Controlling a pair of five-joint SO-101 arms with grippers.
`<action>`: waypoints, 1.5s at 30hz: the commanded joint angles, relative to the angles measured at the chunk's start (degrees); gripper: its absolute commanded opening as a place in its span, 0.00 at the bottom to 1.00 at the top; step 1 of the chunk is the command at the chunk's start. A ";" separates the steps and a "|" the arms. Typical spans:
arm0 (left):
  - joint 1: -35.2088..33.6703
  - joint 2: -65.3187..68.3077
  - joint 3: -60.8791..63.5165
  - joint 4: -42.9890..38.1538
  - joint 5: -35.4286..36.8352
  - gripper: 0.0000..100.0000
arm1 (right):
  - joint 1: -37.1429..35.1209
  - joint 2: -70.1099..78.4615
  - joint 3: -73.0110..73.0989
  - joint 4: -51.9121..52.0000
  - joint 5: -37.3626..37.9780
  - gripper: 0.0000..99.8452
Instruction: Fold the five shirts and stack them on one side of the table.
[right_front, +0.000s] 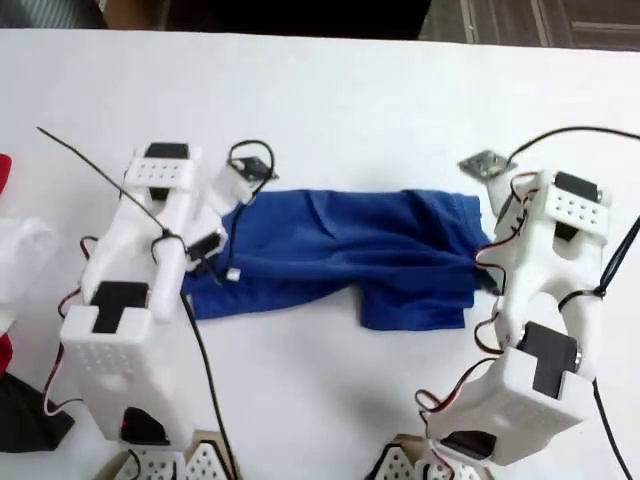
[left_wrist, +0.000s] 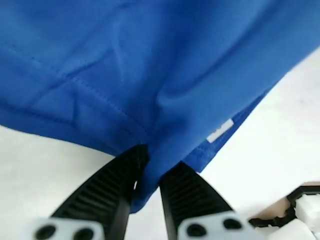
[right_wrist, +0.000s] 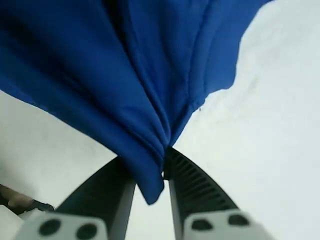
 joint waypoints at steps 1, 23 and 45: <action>0.26 -3.60 1.19 -2.81 -0.18 0.02 | 0.04 -1.45 1.67 -0.75 1.23 0.02; -0.70 -4.22 -13.58 7.21 0.09 0.26 | -8.92 -24.57 11.08 -1.36 1.14 0.24; 0.53 10.73 -29.49 13.71 3.87 0.17 | -17.10 -9.45 5.01 -16.92 -14.33 0.23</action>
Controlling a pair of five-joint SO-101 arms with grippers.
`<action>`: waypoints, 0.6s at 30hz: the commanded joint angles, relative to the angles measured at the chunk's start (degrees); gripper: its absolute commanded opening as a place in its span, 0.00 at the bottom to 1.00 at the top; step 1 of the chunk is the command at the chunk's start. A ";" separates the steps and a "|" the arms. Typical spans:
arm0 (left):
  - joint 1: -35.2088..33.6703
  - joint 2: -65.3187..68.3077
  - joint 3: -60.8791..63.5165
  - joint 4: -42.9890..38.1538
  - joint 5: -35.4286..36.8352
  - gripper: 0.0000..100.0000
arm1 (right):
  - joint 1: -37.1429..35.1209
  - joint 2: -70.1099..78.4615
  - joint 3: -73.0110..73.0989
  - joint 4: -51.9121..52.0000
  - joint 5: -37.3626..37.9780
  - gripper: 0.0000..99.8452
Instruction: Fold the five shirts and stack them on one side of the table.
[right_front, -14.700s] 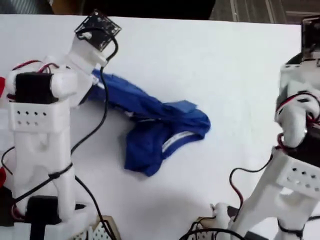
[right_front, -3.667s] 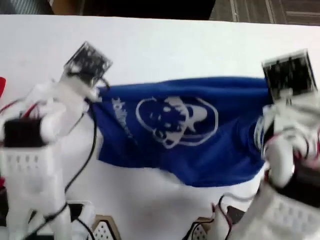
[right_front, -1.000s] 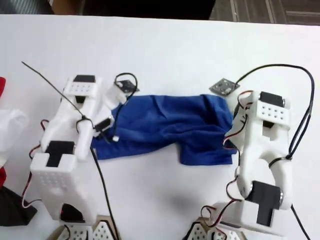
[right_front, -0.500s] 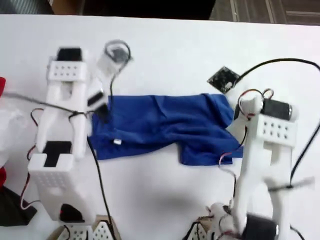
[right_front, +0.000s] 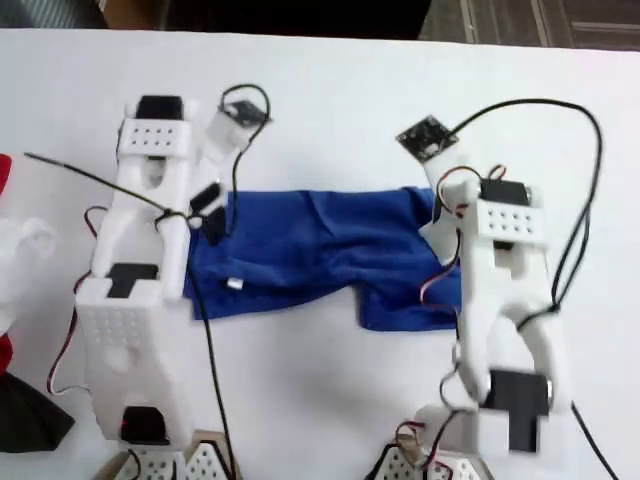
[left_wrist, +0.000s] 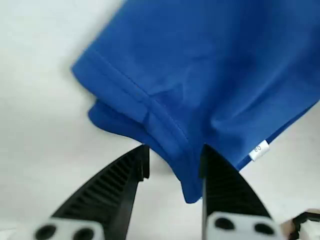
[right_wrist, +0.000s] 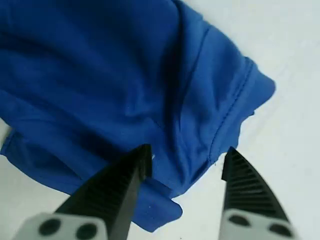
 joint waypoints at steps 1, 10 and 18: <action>1.41 -0.44 2.07 1.49 -2.37 0.17 | -0.40 5.14 -6.86 -0.75 -0.44 0.23; 6.07 -11.08 29.76 -4.84 -5.98 0.17 | 0.92 14.37 -17.05 1.36 -2.73 0.23; 5.10 -31.56 36.97 -9.32 -6.68 0.17 | 0.48 16.48 -17.85 1.36 -2.81 0.23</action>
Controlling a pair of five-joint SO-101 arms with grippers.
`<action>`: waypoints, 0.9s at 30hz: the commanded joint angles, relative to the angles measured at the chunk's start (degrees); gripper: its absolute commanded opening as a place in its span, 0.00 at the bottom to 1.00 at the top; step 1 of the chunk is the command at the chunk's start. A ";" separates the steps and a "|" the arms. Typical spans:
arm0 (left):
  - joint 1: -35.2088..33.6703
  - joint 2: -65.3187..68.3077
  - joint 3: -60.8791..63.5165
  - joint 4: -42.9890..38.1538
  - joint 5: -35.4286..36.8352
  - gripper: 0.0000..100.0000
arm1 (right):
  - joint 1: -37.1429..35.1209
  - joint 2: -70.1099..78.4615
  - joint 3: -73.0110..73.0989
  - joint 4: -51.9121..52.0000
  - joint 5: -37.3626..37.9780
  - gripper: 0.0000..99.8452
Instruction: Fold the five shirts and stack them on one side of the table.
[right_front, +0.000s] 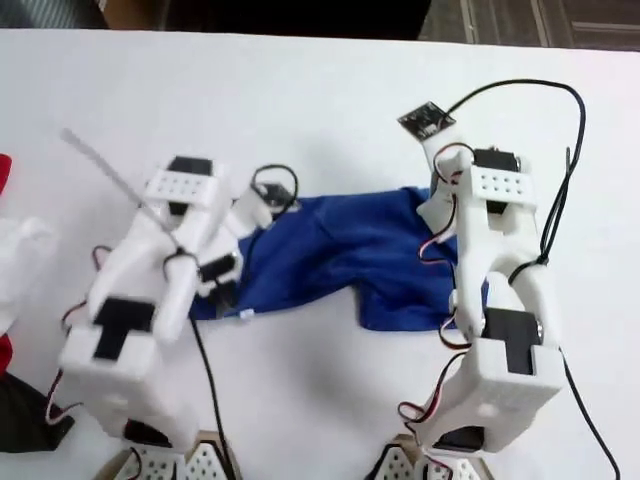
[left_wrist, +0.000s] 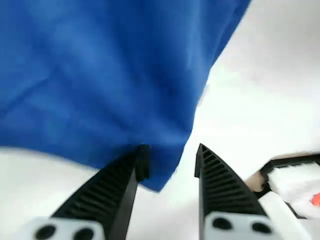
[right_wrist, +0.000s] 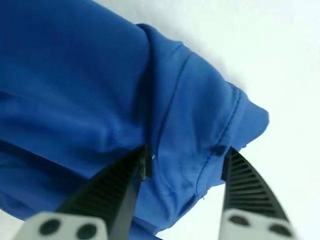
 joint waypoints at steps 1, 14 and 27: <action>-0.70 -12.66 -3.74 0.09 -0.88 0.17 | 0.31 -0.31 -2.55 0.31 -0.53 0.23; -0.44 8.35 -24.48 -7.74 15.03 0.17 | -2.33 -0.22 -2.20 -1.36 -9.41 0.23; -9.49 32.79 -45.85 -5.10 17.93 0.17 | -2.42 12.26 -3.87 -3.91 -5.63 0.23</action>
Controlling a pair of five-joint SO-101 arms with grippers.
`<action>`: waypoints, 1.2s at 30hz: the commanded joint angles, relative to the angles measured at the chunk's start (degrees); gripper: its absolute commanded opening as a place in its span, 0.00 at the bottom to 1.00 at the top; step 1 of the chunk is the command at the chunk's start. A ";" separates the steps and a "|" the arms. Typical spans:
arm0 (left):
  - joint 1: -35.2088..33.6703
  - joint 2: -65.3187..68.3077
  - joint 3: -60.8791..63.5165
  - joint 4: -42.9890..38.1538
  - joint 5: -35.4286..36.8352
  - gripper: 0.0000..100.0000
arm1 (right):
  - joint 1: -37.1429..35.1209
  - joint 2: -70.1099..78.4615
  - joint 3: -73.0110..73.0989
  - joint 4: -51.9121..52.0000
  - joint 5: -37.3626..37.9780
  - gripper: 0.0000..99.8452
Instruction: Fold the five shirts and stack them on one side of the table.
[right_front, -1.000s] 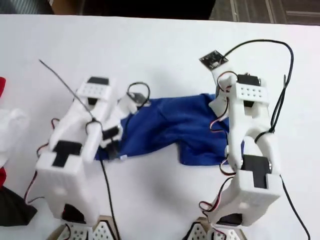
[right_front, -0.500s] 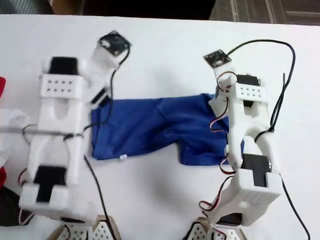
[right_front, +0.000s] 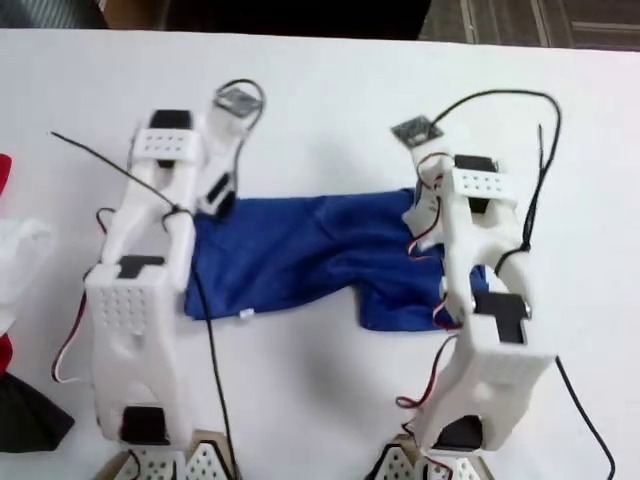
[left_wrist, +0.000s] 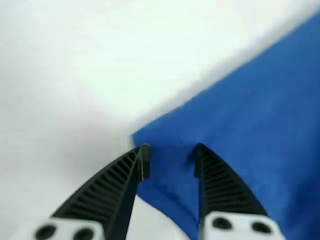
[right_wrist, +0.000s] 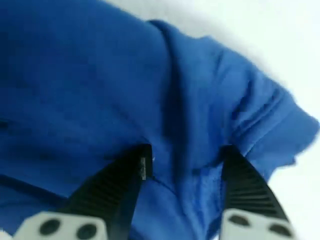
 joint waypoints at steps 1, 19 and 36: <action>-2.99 2.20 -4.70 3.16 -0.18 0.17 | 0.31 4.35 -3.96 -1.98 0.79 0.23; -10.29 4.40 -10.33 4.13 -2.90 0.17 | 5.49 10.24 -19.87 4.53 1.23 0.23; 0.70 -10.55 -12.44 19.16 -2.81 0.17 | 5.67 -11.38 -10.81 18.15 7.65 0.23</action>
